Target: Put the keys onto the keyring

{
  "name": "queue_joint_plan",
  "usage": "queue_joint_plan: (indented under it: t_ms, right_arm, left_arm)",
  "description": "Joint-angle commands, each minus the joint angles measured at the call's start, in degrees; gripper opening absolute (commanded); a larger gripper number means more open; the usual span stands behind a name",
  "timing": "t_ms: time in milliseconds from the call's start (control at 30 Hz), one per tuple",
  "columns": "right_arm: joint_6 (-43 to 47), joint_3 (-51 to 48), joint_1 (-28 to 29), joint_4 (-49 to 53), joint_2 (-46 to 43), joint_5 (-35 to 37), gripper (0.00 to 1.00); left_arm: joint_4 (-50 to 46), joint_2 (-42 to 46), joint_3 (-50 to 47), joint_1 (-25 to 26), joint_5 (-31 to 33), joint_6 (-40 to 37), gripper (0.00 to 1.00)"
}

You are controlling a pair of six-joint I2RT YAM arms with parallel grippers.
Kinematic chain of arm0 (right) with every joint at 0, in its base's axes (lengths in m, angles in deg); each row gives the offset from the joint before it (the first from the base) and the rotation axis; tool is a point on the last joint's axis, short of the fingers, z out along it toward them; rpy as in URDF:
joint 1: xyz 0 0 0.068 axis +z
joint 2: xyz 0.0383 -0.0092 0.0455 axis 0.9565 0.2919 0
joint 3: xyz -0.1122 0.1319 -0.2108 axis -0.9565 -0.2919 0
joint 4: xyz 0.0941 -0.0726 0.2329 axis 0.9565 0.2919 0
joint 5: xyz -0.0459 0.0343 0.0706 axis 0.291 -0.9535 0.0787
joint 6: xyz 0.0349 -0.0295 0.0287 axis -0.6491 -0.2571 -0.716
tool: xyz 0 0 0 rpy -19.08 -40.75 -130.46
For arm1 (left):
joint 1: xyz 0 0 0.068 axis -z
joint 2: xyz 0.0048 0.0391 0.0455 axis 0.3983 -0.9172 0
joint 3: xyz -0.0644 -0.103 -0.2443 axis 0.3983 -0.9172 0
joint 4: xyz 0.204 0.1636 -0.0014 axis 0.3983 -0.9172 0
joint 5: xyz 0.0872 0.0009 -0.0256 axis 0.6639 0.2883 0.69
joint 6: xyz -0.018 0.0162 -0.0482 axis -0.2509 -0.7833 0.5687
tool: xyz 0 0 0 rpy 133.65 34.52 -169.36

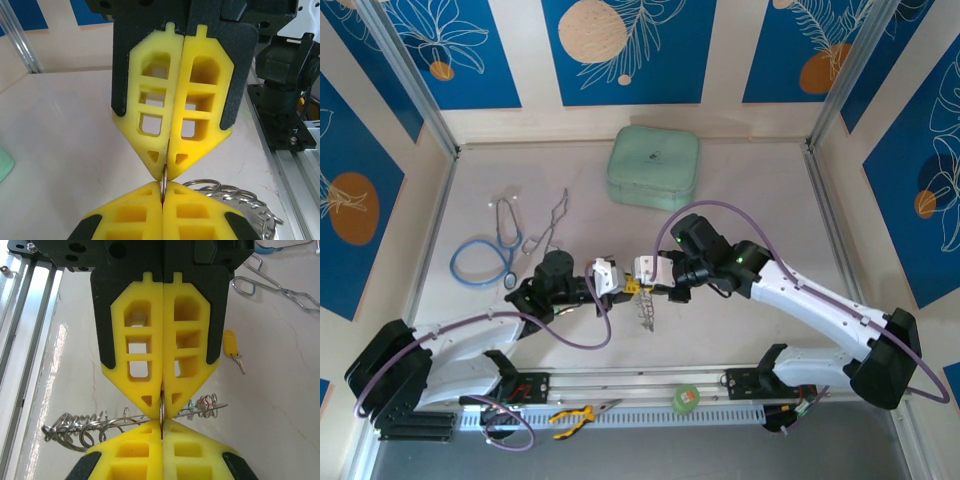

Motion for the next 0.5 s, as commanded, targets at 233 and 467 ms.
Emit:
queue_joint_plan:
  t_ms: [233,467]
  right_arm:
    - [-11.1,-14.7,-8.8,-24.0,-11.3,-23.1,0.33]
    - [-14.9,-23.1,-13.7,-34.7,-13.9,-29.4,0.31]
  left_arm:
    - [17.2,0.3,-3.3,0.1,-3.7,5.5,0.00]
    - [19.8,-1.3,-3.9,0.1,-6.4,7.0,0.00]
